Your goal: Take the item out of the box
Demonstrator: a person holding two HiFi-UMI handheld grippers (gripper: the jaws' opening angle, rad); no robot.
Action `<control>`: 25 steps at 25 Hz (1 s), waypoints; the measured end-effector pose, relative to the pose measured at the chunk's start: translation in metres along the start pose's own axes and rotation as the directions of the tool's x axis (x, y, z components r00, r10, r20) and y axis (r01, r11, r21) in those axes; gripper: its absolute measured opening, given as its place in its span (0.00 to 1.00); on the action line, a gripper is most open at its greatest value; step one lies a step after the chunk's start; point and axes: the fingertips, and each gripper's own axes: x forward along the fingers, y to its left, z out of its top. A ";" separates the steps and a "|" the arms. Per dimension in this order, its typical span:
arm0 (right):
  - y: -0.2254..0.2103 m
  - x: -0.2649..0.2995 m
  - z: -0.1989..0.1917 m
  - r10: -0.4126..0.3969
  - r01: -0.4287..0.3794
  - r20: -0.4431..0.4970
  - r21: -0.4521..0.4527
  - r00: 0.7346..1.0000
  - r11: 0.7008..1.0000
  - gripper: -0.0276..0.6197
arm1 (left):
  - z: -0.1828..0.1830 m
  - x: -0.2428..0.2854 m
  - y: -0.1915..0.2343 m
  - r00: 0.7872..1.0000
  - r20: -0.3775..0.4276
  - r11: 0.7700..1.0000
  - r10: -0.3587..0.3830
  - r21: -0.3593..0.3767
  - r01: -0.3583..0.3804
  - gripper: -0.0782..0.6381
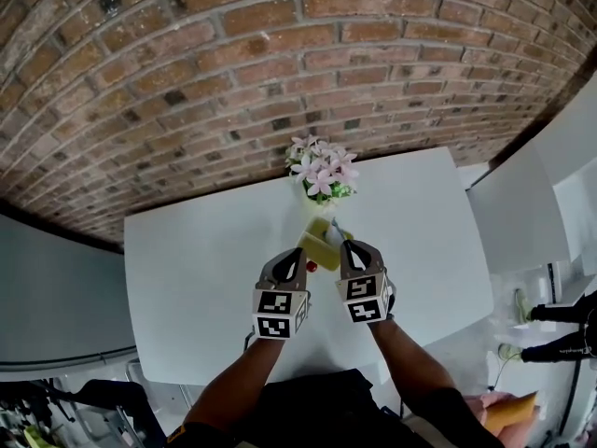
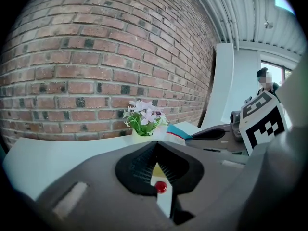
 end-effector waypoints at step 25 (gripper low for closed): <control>0.039 -0.136 0.054 -0.166 0.151 0.209 0.088 0.964 0.985 0.05 | 0.011 -0.096 -0.037 0.988 0.112 0.993 -0.105 0.063 0.099 0.12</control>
